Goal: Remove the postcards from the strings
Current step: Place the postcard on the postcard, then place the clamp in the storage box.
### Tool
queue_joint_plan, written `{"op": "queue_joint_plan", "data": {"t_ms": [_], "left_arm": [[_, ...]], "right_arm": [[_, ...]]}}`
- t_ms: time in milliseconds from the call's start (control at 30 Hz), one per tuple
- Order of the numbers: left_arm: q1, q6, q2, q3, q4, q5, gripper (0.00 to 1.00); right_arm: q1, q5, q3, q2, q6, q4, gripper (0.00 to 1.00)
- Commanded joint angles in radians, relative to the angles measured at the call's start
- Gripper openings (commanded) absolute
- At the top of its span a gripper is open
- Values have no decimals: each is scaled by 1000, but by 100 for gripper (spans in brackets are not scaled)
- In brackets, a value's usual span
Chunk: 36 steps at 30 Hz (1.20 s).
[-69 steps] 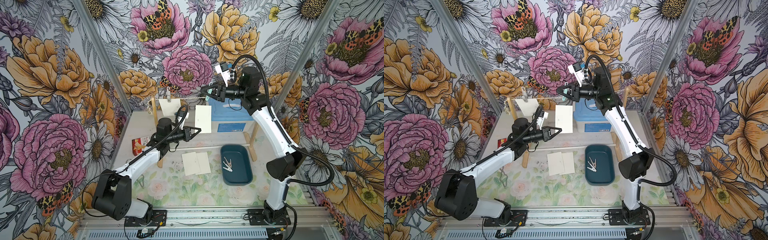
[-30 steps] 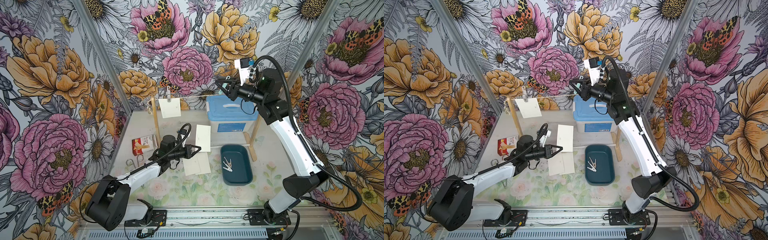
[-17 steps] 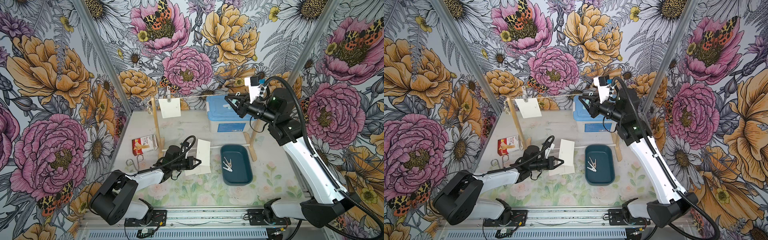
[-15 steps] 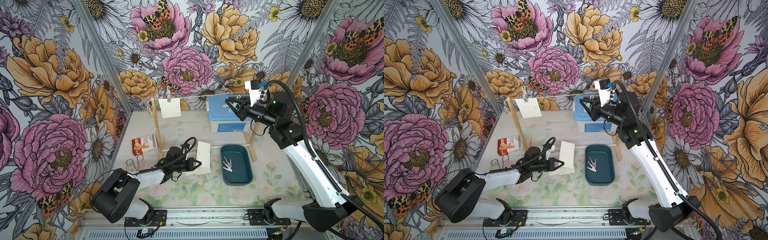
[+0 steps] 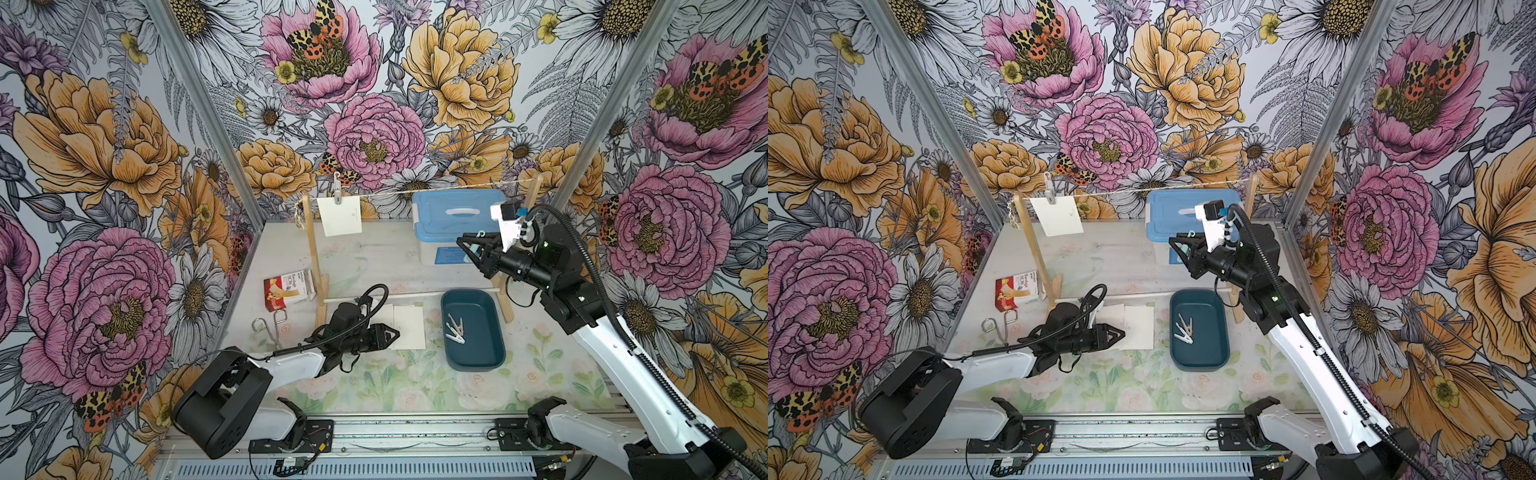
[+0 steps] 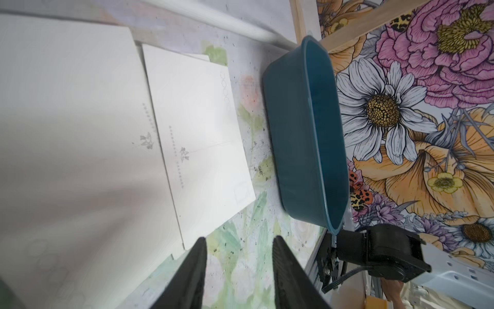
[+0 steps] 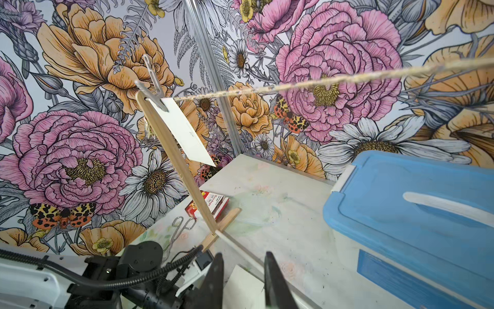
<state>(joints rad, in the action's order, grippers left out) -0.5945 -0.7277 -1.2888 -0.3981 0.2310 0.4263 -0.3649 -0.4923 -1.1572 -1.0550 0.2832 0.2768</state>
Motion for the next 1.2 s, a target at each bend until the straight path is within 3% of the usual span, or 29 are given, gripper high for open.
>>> {"op": "queue_joint_plan", "data": {"t_ms": [0, 200, 433, 867, 1000, 1167], "left_arm": [[19, 46, 102, -1, -160, -113, 46], [28, 85, 245, -27, -307, -179, 46], [30, 82, 360, -27, -318, -240, 50], [30, 81, 405, -37, -290, -267, 51], [29, 73, 438, -28, -278, -285, 53], [33, 83, 471, -31, -277, -299, 55]], "right_arm": [[8, 33, 73, 42, 25, -11, 3], [10, 65, 231, 91, 48, -10, 4], [10, 122, 439, 88, 109, -53, 4], [10, 189, 691, -87, 223, -307, 11], [8, 203, 718, -109, 251, -351, 21], [7, 225, 702, -80, 244, -318, 44]]}}
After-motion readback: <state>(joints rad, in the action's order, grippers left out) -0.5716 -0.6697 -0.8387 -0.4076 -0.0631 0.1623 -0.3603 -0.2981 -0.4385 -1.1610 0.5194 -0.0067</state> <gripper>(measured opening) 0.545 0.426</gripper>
